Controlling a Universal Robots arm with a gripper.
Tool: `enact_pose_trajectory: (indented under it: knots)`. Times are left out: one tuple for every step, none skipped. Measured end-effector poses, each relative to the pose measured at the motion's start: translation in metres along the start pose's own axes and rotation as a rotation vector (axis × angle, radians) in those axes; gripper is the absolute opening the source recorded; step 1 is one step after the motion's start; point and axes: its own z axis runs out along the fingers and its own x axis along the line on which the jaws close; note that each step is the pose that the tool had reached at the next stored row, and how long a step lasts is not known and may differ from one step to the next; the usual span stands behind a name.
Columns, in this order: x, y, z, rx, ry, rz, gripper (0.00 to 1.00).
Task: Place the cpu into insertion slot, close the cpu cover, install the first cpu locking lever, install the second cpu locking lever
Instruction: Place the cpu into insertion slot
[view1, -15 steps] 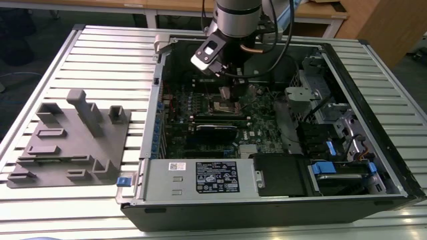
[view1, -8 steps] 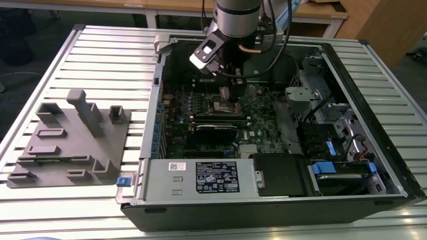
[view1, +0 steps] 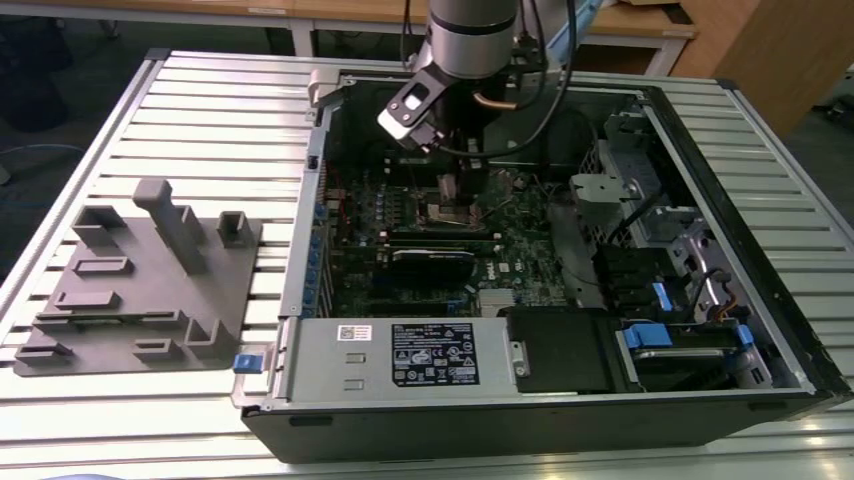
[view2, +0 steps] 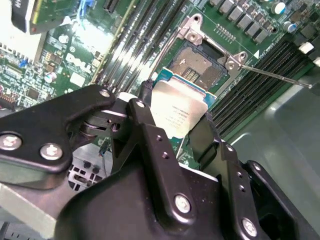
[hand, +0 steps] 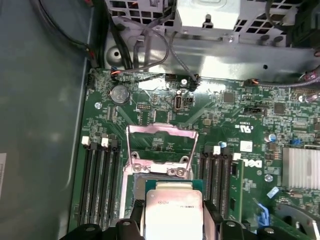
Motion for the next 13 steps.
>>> enact_pose_trajectory:
  knots:
    - [0.0006, -0.0001, 0.0011, 0.0001, -0.0005, 0.004, 0.54]
    - [0.0009, -0.0003, 0.0026, 0.0001, -0.0008, 0.007, 0.54]
    - [0.0012, -0.0004, 0.0043, 0.0001, -0.0010, 0.009, 0.54]
    - [0.0014, -0.0007, 0.0062, 0.0002, -0.0013, 0.012, 0.54]
    - [0.0017, -0.0009, 0.0078, 0.0002, -0.0015, 0.013, 0.54]
    - [0.0018, -0.0010, 0.0083, 0.0003, -0.0015, 0.014, 0.54]
    - [0.0018, -0.0010, 0.0083, 0.0003, -0.0016, 0.014, 0.54]
    - [0.0018, -0.0010, 0.0083, 0.0004, -0.0018, 0.013, 0.54]
    - [0.0018, -0.0010, 0.0083, 0.0003, -0.0017, 0.014, 0.54]
    - [0.0019, -0.0019, 0.0085, 0.0001, -0.0013, 0.014, 0.54]
    - [0.0021, -0.0031, 0.0085, 0.0001, -0.0013, 0.014, 0.54]
    - [0.0023, -0.0045, 0.0085, 0.0001, -0.0011, 0.014, 0.54]
    - [0.0028, -0.0059, 0.0087, 0.0002, -0.0012, 0.014, 0.54]
